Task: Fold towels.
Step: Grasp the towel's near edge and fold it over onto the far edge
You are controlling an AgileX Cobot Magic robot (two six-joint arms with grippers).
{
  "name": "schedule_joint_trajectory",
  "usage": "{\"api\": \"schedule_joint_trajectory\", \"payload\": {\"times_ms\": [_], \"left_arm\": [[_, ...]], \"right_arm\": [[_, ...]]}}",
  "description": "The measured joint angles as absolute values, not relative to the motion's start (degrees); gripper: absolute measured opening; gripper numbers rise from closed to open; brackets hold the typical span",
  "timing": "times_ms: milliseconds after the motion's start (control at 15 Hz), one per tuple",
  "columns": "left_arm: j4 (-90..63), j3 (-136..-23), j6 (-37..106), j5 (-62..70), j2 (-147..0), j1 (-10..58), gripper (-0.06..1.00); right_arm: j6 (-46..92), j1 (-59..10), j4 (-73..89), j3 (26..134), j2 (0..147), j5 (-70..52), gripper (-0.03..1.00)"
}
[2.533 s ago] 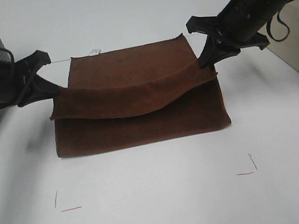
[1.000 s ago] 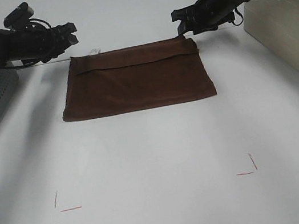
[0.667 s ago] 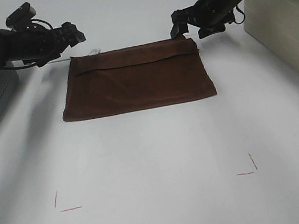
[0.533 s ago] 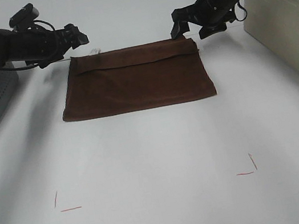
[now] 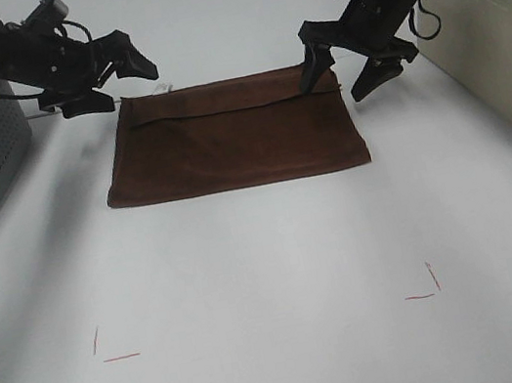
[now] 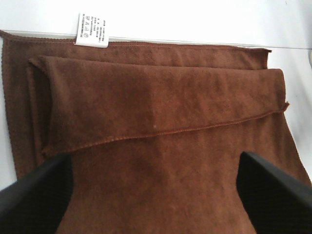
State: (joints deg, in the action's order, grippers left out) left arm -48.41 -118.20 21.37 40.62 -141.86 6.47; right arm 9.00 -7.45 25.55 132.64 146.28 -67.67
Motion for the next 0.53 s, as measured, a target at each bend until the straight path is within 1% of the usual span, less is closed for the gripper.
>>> {"api": "schedule_joint_trajectory", "payload": {"times_ms": [200,267,333,400,533], "left_arm": [[-39.6,-115.8,12.6,47.4,-138.6,6.5,0.86],[-38.1,-112.5,11.3,47.9,-136.8,6.5,0.86],[-37.3,-104.3,10.5,44.9,-132.4,6.5,0.86],[-37.2,-99.4,10.4,42.6,-129.9,6.5,0.86],[-36.7,-91.8,10.4,39.2,-125.6,6.5,0.86]], "right_arm": [[8.0,-7.4,24.5,130.9,143.9,-69.0,0.79],[7.9,-7.4,24.1,129.5,142.9,-69.2,0.79],[7.8,-7.4,23.9,124.8,140.1,-69.2,0.79],[7.8,-7.4,23.9,121.9,138.6,-69.2,0.79],[7.8,-7.4,23.8,114.6,135.4,-67.7,0.78]]}}
